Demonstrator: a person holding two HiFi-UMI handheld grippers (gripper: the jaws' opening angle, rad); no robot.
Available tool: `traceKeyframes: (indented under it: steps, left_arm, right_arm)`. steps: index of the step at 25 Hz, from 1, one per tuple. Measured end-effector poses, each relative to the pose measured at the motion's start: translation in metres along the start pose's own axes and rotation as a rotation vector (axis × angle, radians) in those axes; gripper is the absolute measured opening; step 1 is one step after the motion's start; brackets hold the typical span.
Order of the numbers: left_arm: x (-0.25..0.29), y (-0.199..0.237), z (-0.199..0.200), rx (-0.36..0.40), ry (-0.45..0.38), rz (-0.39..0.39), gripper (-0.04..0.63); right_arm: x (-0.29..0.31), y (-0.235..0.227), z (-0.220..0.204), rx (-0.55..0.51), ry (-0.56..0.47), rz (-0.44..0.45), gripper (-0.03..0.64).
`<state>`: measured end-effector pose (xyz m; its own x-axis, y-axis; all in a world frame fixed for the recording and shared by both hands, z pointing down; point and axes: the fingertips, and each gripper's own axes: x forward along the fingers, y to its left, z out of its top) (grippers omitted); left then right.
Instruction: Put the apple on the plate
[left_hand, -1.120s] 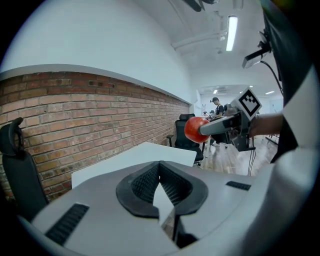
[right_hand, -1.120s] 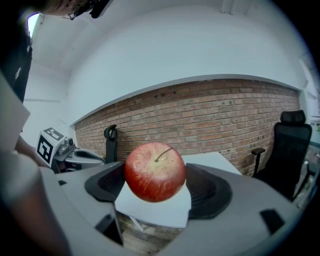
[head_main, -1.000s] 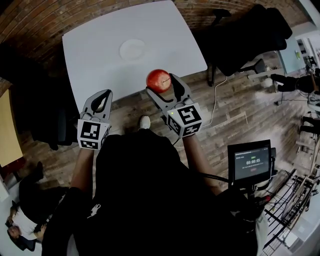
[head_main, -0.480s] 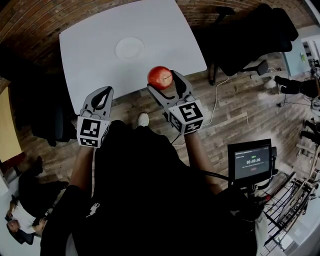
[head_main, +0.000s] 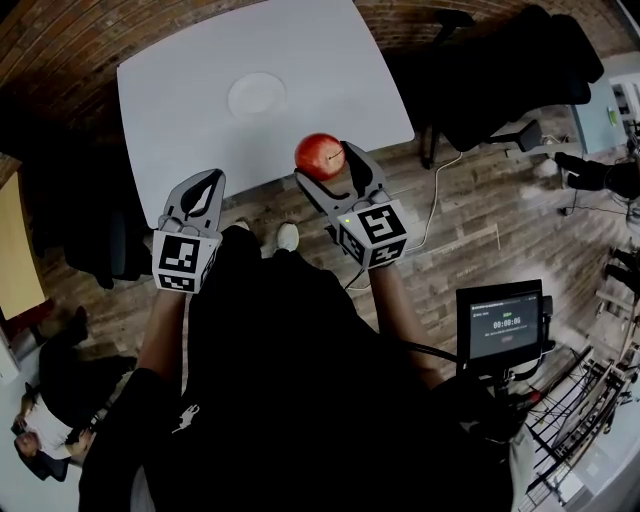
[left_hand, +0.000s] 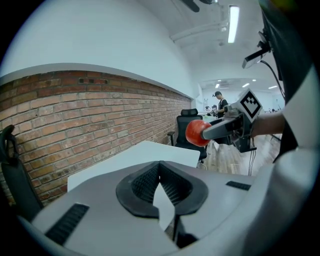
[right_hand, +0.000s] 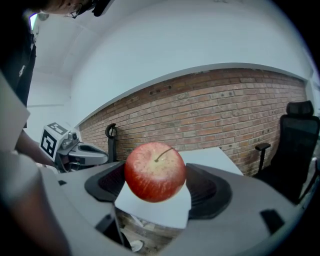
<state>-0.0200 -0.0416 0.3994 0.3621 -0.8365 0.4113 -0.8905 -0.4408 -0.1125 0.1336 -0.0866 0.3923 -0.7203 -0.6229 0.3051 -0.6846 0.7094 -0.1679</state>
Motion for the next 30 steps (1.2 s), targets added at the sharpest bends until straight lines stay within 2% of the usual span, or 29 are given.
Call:
traceKeyframes:
  steps: [13, 22, 24, 27, 30]
  left_arm:
    - [0.001, 0.008, 0.015, 0.042, -0.014, 0.002, 0.007]
    - [0.001, 0.007, 0.017, 0.033, -0.034, 0.002, 0.006]
    - [0.020, 0.017, 0.015, 0.022, -0.026, -0.006, 0.008]
    - [0.080, 0.058, 0.009, -0.004, -0.001, -0.030, 0.008]
    - [0.096, 0.074, 0.006, -0.011, 0.009, -0.046, 0.006]
  right_arm:
    - [0.008, 0.005, 0.008, -0.009, -0.011, 0.012, 0.373]
    - [0.009, 0.009, 0.015, -0.035, -0.014, 0.018, 0.373]
    - [0.027, -0.004, 0.012, -0.031, 0.002, 0.016, 0.373]
    - [0.088, -0.042, 0.013, -0.014, 0.039, 0.007, 0.373]
    - [0.108, -0.049, 0.015, -0.016, 0.054, 0.002, 0.373]
